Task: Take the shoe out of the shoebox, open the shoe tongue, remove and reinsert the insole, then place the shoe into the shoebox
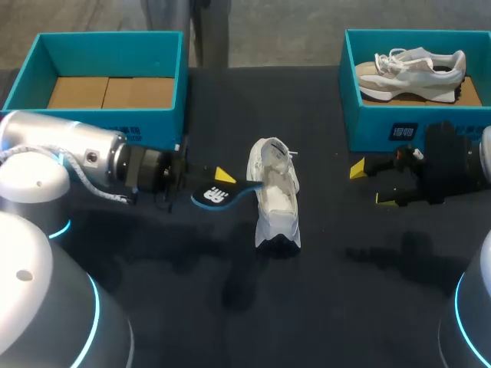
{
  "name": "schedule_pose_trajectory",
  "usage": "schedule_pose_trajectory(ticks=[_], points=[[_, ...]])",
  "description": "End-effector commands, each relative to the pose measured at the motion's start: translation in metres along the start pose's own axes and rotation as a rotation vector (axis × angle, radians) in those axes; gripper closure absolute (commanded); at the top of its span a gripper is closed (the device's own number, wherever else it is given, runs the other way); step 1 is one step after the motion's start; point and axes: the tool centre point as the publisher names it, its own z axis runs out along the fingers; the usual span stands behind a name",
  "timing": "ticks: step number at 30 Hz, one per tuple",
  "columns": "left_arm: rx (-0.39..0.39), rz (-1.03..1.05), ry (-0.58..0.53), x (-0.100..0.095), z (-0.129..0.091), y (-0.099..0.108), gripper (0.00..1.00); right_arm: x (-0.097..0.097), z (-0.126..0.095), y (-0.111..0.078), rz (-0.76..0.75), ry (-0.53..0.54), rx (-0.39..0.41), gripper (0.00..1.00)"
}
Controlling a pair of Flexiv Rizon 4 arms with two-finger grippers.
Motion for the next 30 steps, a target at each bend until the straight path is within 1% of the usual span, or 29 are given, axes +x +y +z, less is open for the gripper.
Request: schedule_pose_trajectory(ticks=[1,19,23,30], points=[[0.018,-0.001,0.004,-0.0002,0.0119,0.0163,1.0,0.0011,0.0011,-0.0005,0.002,-0.003,-0.002,0.0],[0.016,-0.012,0.014,0.0007,0.0127,0.0171,1.0,0.0011,0.0011,-0.0005,0.002,-0.003,-0.002,0.0],[0.026,-0.015,0.014,0.001,0.0123,0.0153,1.0,0.0011,0.0011,-0.0005,0.002,-0.003,-0.002,0.0],[0.024,-0.028,0.011,0.003,0.0141,0.0251,1.0,0.0011,0.0011,-0.0005,0.002,-0.003,-0.002,0.0]])
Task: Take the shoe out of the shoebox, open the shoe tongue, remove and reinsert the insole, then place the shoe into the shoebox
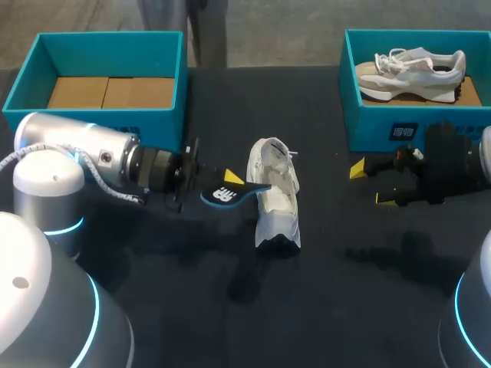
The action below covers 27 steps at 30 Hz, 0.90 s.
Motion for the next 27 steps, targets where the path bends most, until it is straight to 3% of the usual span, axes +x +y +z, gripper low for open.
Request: schedule_pose_trajectory(ticks=[1,9,27], points=[[0.005,-0.006,0.001,0.002,0.003,0.007,1.0,0.001,0.001,0.0,0.002,-0.003,-0.002,0.0],[-0.008,-0.029,0.012,0.008,0.008,0.017,1.0,0.001,0.001,0.0,0.002,-0.003,-0.002,0.0],[-0.008,-0.027,0.017,0.006,0.012,0.019,1.0,0.001,0.001,0.0,0.002,-0.003,-0.002,0.0]])
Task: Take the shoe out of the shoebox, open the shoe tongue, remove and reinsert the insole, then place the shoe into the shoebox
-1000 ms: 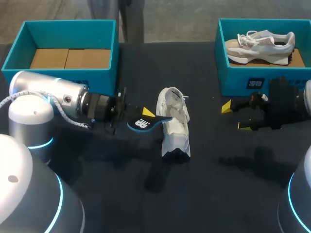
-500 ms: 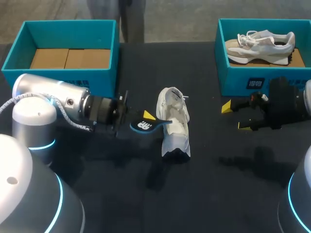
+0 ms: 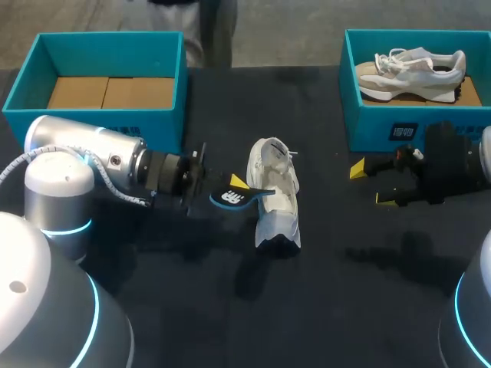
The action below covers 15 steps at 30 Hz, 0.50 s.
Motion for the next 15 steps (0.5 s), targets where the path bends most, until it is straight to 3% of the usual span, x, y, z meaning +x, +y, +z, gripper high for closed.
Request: schedule_pose_trajectory(ticks=[1,15], points=[[0.003,0.0,0.001,-0.0007,0.0018,0.0016,1.0,0.0011,0.0011,-0.0005,0.002,-0.003,-0.002,0.0],[0.009,0.013,-0.013,-0.001,-0.0007,-0.0001,1.0,0.0011,0.0011,-0.0005,0.002,-0.003,-0.002,0.0]])
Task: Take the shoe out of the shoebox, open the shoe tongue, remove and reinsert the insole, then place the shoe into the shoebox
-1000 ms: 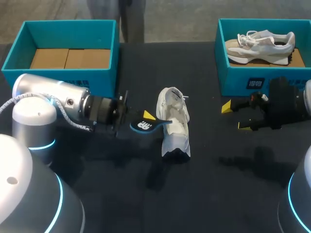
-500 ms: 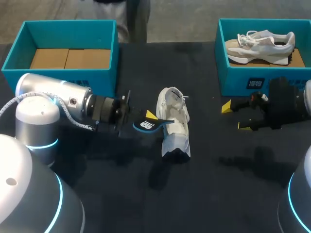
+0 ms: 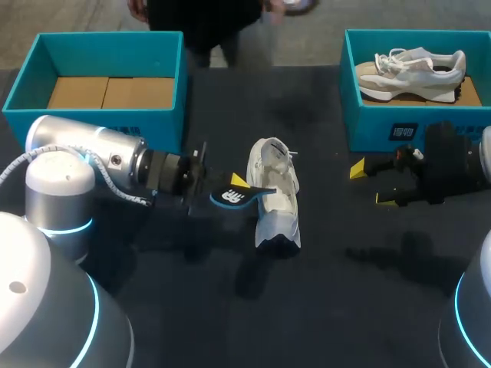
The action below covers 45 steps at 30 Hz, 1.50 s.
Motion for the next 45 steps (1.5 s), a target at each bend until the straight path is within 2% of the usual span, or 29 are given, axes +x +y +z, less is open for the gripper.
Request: schedule_pose_trajectory(ticks=[1,18,23,26,35,40,45], points=[[0.005,0.005,-0.008,0.002,-0.002,0.002,1.0,0.001,0.001,0.0,0.002,-0.003,-0.002,0.0],[0.012,0.015,-0.036,0.002,-0.013,0.009,1.0,0.001,0.001,0.0,0.002,-0.003,-0.002,0.0],[0.018,0.019,-0.036,0.001,-0.013,0.01,1.0,0.006,0.013,-0.005,-0.056,-0.058,-0.032,0.0],[0.02,0.02,-0.035,0.001,-0.012,0.009,1.0,0.01,0.022,-0.005,-0.071,-0.052,-0.031,0.0],[0.024,0.024,-0.038,-0.001,-0.012,0.008,1.0,0.018,0.054,-0.012,-0.126,-0.082,0.019,0.0],[0.023,0.027,-0.042,-0.002,-0.014,0.007,1.0,0.015,0.068,-0.017,-0.139,-0.092,0.038,0.0],[0.024,0.029,-0.046,-0.002,-0.015,0.007,1.0,0.017,0.08,-0.021,-0.178,-0.128,0.014,0.0]])
